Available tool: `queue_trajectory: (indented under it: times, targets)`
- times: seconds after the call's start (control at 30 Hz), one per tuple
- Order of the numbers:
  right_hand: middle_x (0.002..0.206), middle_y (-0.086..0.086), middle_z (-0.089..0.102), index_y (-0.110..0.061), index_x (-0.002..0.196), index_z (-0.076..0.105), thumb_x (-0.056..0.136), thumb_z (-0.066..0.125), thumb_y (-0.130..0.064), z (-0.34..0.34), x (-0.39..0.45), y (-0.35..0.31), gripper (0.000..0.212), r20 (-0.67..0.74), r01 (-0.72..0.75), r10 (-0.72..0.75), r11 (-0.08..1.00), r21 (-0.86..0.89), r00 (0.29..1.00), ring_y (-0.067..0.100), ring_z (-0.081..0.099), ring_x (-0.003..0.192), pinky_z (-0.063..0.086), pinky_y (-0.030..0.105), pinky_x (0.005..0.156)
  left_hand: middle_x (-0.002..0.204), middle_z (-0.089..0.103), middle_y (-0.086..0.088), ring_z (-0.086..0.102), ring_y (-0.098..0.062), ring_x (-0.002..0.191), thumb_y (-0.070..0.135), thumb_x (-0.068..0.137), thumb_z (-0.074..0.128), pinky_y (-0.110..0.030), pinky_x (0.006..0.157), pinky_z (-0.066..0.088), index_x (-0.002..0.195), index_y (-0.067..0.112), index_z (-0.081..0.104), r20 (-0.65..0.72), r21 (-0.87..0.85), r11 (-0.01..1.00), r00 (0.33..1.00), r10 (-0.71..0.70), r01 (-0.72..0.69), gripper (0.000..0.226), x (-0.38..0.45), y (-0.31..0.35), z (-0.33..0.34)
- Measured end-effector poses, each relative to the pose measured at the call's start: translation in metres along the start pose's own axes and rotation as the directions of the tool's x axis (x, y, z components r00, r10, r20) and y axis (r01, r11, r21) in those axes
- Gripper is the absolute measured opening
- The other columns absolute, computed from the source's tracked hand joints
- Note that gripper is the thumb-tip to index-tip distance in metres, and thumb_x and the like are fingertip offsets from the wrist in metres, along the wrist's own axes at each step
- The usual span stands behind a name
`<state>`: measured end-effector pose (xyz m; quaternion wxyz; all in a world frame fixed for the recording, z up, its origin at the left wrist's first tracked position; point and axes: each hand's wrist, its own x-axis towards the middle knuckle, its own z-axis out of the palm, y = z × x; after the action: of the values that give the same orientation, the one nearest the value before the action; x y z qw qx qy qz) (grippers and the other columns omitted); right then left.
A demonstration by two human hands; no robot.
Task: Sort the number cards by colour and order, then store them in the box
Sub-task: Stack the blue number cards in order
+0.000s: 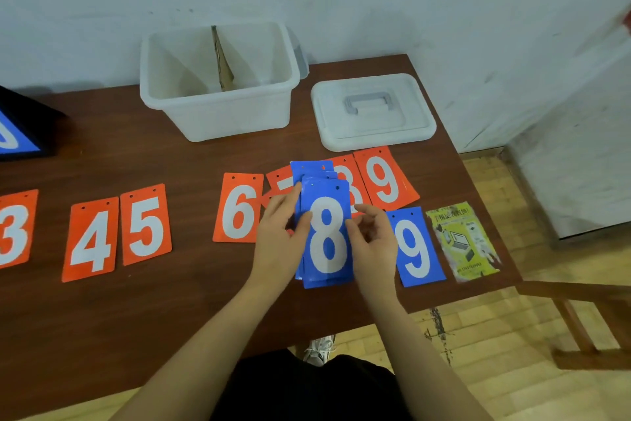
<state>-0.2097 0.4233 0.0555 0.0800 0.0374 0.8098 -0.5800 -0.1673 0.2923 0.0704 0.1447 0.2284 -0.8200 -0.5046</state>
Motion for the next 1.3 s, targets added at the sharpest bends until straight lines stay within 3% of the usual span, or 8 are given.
queue_trajectory:
  times: [0.1,0.27,0.53,0.77,0.93,1.07,1.2,1.3]
  targets:
    - [0.11,-0.002,0.06,-0.021,0.119,0.054,0.089,0.061,-0.028,-0.024,0.016,0.026,0.031,-0.053,-0.019,0.007,0.972,-0.233,0.999,0.013,0.054,0.101,0.051,0.029,0.079,0.112,0.045,0.012,0.052,-0.005,0.101,0.02,0.09,0.055,-0.003,0.065,0.049,0.135,0.02,0.042,-0.012,-0.017,0.997,0.997,-0.072,0.072,0.047,0.002,-0.002,0.006]
    - [0.136,0.017,0.038,-0.007,0.133,0.04,0.085,0.064,-0.035,-0.068,0.037,0.07,0.06,-0.259,-0.342,0.232,0.74,-0.579,0.938,0.037,0.031,0.128,0.025,0.049,0.106,0.112,0.043,0.011,0.053,-0.009,0.104,0.019,0.09,0.054,-0.008,0.066,0.049,0.136,0.021,0.041,-0.012,-0.033,0.991,0.991,-0.132,0.131,0.048,-0.001,-0.004,0.017]
    - [0.126,0.011,0.039,-0.009,0.116,0.044,0.079,0.072,-0.034,-0.069,0.043,0.08,0.053,-0.191,-0.271,0.194,0.737,-0.619,0.962,0.033,0.034,0.125,0.022,0.047,0.107,0.114,0.046,0.008,0.055,-0.01,0.101,0.019,0.089,0.056,-0.013,0.065,0.051,0.135,0.022,0.042,0.009,-0.061,0.97,0.972,-0.236,0.236,0.048,-0.015,-0.007,0.035]
    - [0.135,0.014,0.032,-0.01,0.127,0.037,0.073,0.076,-0.04,-0.077,0.052,0.073,0.073,-0.166,-0.33,0.293,0.703,-0.63,0.942,0.034,0.026,0.131,0.022,0.047,0.109,0.123,0.049,-0.001,0.054,-0.01,0.103,0.02,0.089,0.056,-0.015,0.068,0.051,0.136,0.021,0.041,0.0,-0.033,0.969,0.969,-0.246,0.246,0.049,-0.016,-0.011,0.039]
    - [0.112,0.004,0.046,-0.015,0.113,0.039,0.077,0.075,-0.024,-0.079,0.055,0.075,0.051,-0.129,-0.277,0.246,0.812,-0.514,0.961,0.027,0.046,0.115,0.034,0.046,0.103,0.125,0.05,-0.001,0.056,-0.011,0.103,0.021,0.089,0.056,-0.024,0.071,0.055,0.137,0.022,0.04,0.071,-0.023,0.959,0.957,-0.28,0.282,0.051,-0.017,-0.017,0.048]
    - [0.108,-0.004,0.053,-0.02,0.11,0.045,0.093,0.055,-0.013,-0.088,0.042,0.06,0.022,-0.129,-0.147,0.122,0.968,-0.206,0.984,0.01,0.054,0.1,0.048,0.018,0.063,0.126,0.049,-0.003,0.054,-0.012,0.105,0.02,0.089,0.056,-0.028,0.075,0.055,0.137,0.02,0.04,0.049,-0.017,0.963,0.962,-0.269,0.27,0.05,-0.014,-0.015,0.05]
    - [0.108,-0.011,0.055,-0.03,0.123,0.045,0.091,0.059,-0.019,-0.082,0.031,0.037,0.036,-0.103,-0.067,0.074,0.995,0.078,0.992,0.004,0.057,0.105,0.056,0.023,0.07,0.124,0.046,0.001,0.048,-0.008,0.106,0.019,0.091,0.053,-0.024,0.077,0.052,0.138,0.02,0.039,0.028,-0.003,0.977,0.976,-0.214,0.214,0.049,-0.007,-0.011,0.045]
    - [0.107,-0.013,0.058,-0.026,0.127,0.047,0.089,0.062,-0.017,-0.058,0.024,0.025,0.042,0.013,-0.053,0.053,0.995,0.086,0.999,0.002,0.058,0.102,0.054,0.018,0.075,0.115,0.044,0.008,0.051,-0.008,0.101,0.019,0.092,0.051,-0.021,0.079,0.05,0.138,0.022,0.038,0.023,-0.02,0.989,0.989,-0.145,0.145,0.048,-0.004,-0.003,0.042]
